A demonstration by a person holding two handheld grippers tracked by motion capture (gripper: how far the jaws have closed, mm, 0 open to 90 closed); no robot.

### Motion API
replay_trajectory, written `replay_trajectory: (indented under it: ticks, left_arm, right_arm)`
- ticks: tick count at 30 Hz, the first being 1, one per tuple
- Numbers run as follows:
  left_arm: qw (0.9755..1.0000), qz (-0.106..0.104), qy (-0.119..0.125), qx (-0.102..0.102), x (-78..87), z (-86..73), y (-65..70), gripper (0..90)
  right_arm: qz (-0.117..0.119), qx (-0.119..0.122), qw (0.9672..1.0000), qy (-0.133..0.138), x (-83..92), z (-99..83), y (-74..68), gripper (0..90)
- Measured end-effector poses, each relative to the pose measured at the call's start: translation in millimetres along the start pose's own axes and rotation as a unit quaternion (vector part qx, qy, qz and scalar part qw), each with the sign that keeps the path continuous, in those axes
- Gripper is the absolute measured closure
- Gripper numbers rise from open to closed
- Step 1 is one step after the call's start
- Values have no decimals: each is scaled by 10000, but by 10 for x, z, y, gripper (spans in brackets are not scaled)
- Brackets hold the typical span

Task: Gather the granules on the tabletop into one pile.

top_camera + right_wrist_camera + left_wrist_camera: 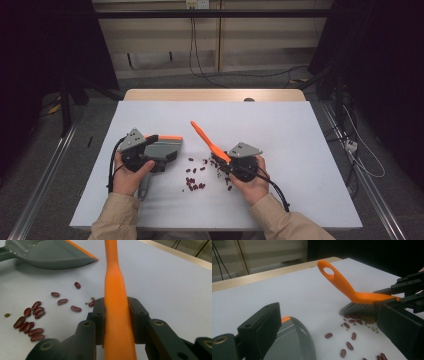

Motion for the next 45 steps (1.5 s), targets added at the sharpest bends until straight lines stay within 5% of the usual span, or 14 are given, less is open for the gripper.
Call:
replay_trajectory:
  ticks: [29,36,45]
  left_arm:
    - [10000,22,45,-8,28,25,2,56]
    - [10000,32,68,-19,47,36,-11,56]
    - [10000,47,39,2,55,24,-19,56]
  right_arm:
    - [333,-182,9992,131,19,21,-114,708]
    - [328,-306,9987,255,26,57,14,710]
    - [704,-268,9947,696,5,281,269,710]
Point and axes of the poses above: each handheld gripper's, and its own axes: x roughly backward along the jaws, z roughly out of its top, y roughly to its right, the point moved 5 cm from there along -x, roughly forward along the jaws, and after that the axes turned 13 degrees about y, right-handed, at the moved point
